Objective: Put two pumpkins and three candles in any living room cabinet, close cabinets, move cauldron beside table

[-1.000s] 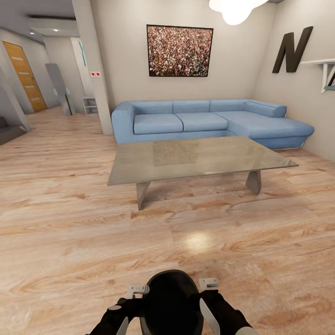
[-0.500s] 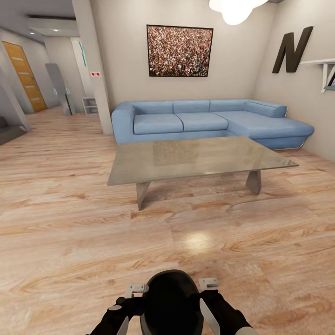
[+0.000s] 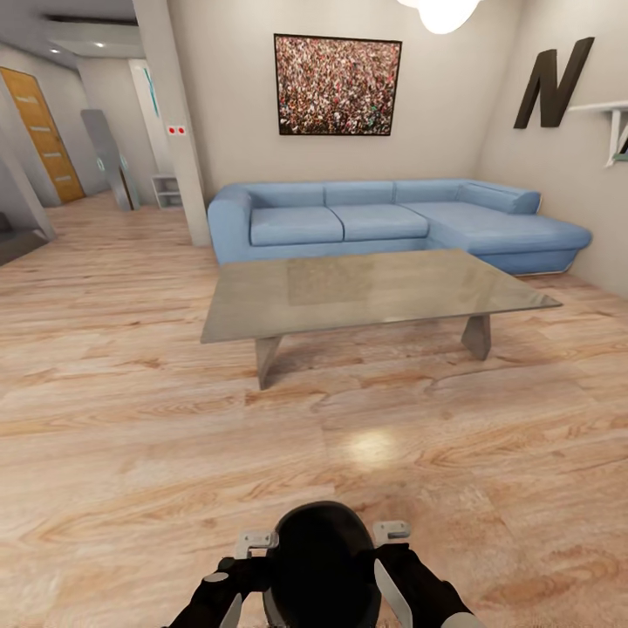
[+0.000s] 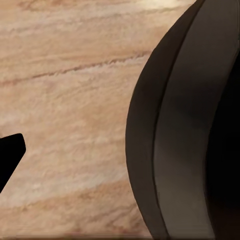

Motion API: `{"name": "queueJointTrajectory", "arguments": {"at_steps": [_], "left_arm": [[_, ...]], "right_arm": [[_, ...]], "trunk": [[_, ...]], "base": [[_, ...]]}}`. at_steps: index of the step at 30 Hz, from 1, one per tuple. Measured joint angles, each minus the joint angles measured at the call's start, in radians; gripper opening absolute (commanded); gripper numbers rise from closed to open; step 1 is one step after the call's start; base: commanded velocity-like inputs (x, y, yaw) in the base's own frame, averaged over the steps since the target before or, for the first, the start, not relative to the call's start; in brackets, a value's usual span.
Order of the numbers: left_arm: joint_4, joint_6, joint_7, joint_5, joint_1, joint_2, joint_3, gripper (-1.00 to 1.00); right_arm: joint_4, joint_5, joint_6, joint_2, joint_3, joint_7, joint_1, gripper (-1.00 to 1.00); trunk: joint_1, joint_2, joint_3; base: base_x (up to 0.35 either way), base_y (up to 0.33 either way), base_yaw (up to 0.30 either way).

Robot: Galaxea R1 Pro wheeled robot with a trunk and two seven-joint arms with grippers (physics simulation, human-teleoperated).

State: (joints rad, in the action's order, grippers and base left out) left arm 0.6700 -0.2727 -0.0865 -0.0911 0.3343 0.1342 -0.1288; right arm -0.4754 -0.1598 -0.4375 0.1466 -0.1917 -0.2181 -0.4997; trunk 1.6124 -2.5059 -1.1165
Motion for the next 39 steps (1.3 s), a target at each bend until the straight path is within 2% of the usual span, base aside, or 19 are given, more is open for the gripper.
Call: {"name": "queueJointTrajectory", "arguments": {"at_steps": [2,10,17,28,29,31,32,33,37,38,39], "left_arm": [[-0.002,0.000,0.000,0.001,0.000,0.000,-0.001,1.00],[-0.038,0.002,0.000,0.005,0.000,0.002,-0.003,1.00],[-0.039,0.006,0.002,0.001,0.000,0.002,-0.003,1.00],[-0.038,0.016,0.001,0.003,0.000,0.002,-0.003,1.00],[-0.038,0.016,0.001,0.003,0.000,0.002,-0.003,1.00],[-0.038,0.017,0.001,0.003,0.000,0.002,-0.003,1.00],[-0.038,0.017,0.001,0.002,0.000,0.002,-0.003,-1.00],[-0.038,0.017,0.001,0.001,0.000,0.002,-0.003,-1.00],[-0.038,0.017,0.001,0.001,0.000,0.002,-0.003,-1.00],[-0.038,0.017,0.001,0.001,0.000,0.002,-0.003,-1.00],[-0.038,0.017,0.002,0.000,0.000,0.002,-0.003,-1.00]], "right_arm": [[0.000,0.000,0.000,0.000,0.000,0.000,0.000,1.00],[0.000,0.000,0.000,0.001,0.000,0.000,0.000,1.00],[0.000,0.000,0.000,0.002,0.000,0.000,0.000,1.00],[0.000,0.000,0.000,0.002,-0.001,0.000,0.000,1.00],[0.000,0.000,0.000,0.002,-0.001,0.000,0.000,-1.00],[0.000,0.000,-0.001,0.002,-0.001,0.000,0.000,-1.00],[0.000,0.000,-0.001,0.002,-0.001,0.001,0.000,-1.00],[0.000,-0.005,0.000,0.002,-0.001,0.004,0.000,-1.00],[0.000,0.028,-0.004,0.002,0.000,-0.001,0.000,-1.00],[0.000,0.008,-0.001,0.002,-0.001,0.002,0.000,-1.00],[0.000,0.007,-0.001,0.003,-0.001,0.002,0.000,-1.00]], "trunk": [[0.001,0.000,-0.008],[0.001,-0.001,-0.008],[0.004,-0.002,-0.035],[0.004,-0.002,-0.035],[0.004,-0.002,-0.035],[0.004,-0.002,-0.035],[0.004,-0.002,-0.035],[0.004,-0.002,-0.035],[0.004,-0.002,-0.035],[0.004,-0.002,-0.035],[0.004,-0.002,-0.035]], "base": [[0.000,0.000,0.000],[0.000,0.000,0.000],[0.000,0.000,0.000],[0.000,0.000,0.000],[0.000,0.000,0.000],[0.000,0.000,0.000],[0.000,0.000,0.000],[0.000,0.000,0.000],[0.000,0.000,0.000],[0.000,0.000,0.000],[0.000,0.000,0.000]]}}
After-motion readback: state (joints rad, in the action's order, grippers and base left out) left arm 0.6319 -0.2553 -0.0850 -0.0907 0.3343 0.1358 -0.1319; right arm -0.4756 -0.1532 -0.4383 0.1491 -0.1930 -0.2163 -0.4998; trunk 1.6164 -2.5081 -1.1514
